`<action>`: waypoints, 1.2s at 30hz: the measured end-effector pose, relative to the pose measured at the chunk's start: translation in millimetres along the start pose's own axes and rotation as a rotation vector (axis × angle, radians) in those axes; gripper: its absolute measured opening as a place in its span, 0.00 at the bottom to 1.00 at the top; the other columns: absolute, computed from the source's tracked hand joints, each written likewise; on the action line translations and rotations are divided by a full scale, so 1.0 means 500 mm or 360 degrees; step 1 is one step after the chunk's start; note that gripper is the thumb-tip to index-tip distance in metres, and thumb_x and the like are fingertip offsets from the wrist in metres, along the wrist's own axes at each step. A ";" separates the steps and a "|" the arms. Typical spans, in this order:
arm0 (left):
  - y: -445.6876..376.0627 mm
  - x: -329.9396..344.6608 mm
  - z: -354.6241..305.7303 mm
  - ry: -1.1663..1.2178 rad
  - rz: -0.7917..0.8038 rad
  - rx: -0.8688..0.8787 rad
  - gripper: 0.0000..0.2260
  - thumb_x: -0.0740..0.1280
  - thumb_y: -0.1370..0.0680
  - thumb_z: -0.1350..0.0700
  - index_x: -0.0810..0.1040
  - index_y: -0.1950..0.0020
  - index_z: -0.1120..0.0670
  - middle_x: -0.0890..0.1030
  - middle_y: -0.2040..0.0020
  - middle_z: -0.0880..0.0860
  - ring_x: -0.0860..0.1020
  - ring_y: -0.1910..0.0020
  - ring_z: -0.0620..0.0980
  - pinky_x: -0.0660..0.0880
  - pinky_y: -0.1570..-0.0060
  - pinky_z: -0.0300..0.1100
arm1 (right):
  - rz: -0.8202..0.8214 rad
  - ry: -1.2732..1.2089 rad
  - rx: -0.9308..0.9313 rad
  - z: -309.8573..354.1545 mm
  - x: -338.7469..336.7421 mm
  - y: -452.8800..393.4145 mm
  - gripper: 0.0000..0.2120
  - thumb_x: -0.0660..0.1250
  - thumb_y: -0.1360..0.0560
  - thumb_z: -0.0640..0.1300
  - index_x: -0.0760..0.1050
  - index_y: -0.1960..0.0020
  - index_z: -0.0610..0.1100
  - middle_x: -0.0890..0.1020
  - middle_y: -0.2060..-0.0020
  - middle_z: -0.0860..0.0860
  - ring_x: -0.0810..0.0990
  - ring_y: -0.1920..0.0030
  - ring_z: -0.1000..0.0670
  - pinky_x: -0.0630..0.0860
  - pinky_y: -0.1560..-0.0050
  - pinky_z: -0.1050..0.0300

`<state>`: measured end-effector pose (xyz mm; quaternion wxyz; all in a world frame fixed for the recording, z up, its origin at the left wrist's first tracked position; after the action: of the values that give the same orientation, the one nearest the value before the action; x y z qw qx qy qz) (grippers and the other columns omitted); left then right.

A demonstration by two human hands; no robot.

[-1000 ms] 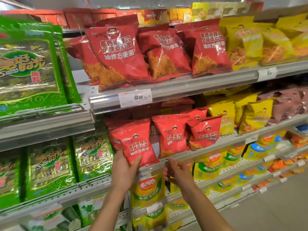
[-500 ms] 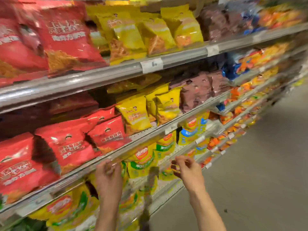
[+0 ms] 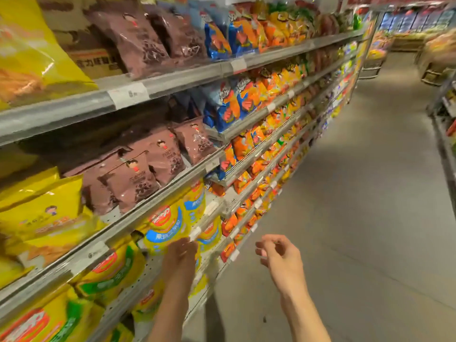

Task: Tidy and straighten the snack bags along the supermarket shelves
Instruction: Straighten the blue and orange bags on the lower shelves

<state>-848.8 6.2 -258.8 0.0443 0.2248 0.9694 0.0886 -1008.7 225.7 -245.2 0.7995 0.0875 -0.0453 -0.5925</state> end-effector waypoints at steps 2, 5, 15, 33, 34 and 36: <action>-0.048 0.093 0.000 0.0014 0.0058 -0.0044 0.09 0.68 0.21 0.58 0.77 0.41 0.57 0.82 0.45 0.60 0.80 0.45 0.61 0.76 0.40 0.57 | -0.0013 0.0017 0.0019 0.010 -0.026 -0.081 0.05 0.68 0.21 0.38 0.82 0.53 0.45 0.86 0.60 0.45 0.85 0.59 0.47 0.80 0.41 0.41; -0.139 0.233 -0.017 -0.0009 0.0152 -0.0036 0.12 0.67 0.20 0.58 0.76 0.39 0.61 0.80 0.48 0.64 0.80 0.47 0.58 0.74 0.42 0.53 | -0.0016 0.0075 -0.0013 0.043 -0.047 -0.227 0.06 0.67 0.21 0.39 0.82 0.54 0.46 0.87 0.61 0.49 0.84 0.60 0.52 0.81 0.41 0.41; -0.403 0.598 -0.094 0.0112 0.0045 -0.0034 0.05 0.71 0.23 0.59 0.80 0.55 0.48 0.83 0.50 0.55 0.81 0.46 0.57 0.75 0.39 0.60 | 0.0091 0.0210 0.0034 0.121 -0.065 -0.672 0.06 0.67 0.20 0.42 0.82 0.53 0.48 0.87 0.61 0.51 0.86 0.54 0.47 0.80 0.41 0.40; -0.534 0.918 -0.033 0.0075 -0.0761 -0.0171 0.05 0.70 0.22 0.57 0.79 0.48 0.56 0.83 0.51 0.56 0.81 0.49 0.56 0.76 0.41 0.56 | 0.0899 0.0345 -0.0018 0.099 -0.039 -1.207 0.09 0.64 0.20 0.35 0.80 0.54 0.44 0.85 0.57 0.43 0.84 0.52 0.41 0.80 0.45 0.43; -0.534 0.934 -0.033 0.0064 -0.0801 -0.0165 0.04 0.70 0.22 0.57 0.79 0.48 0.54 0.83 0.51 0.54 0.81 0.49 0.53 0.77 0.42 0.55 | 0.0943 0.0344 -0.0017 0.095 -0.034 -1.226 0.08 0.64 0.20 0.34 0.80 0.53 0.44 0.85 0.55 0.43 0.84 0.49 0.40 0.80 0.42 0.41; -0.535 0.959 -0.037 0.0018 -0.0870 -0.0156 0.04 0.70 0.22 0.56 0.78 0.49 0.52 0.83 0.52 0.50 0.81 0.50 0.49 0.77 0.43 0.52 | 0.1009 0.0320 0.0005 0.088 -0.020 -1.257 0.07 0.64 0.20 0.33 0.80 0.50 0.42 0.85 0.52 0.41 0.83 0.46 0.38 0.78 0.38 0.39</action>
<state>-1394.7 -20.3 -314.2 0.0719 -0.0481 0.9888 0.1215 -1609.8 53.7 -323.5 0.9445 0.1283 0.0079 -0.3025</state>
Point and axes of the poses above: each hand's wrist, its own y-axis away from the middle knuckle, its own x-axis out of the palm, z = x × y, the point moved 10 cm from there along -y, towards the middle knuckle
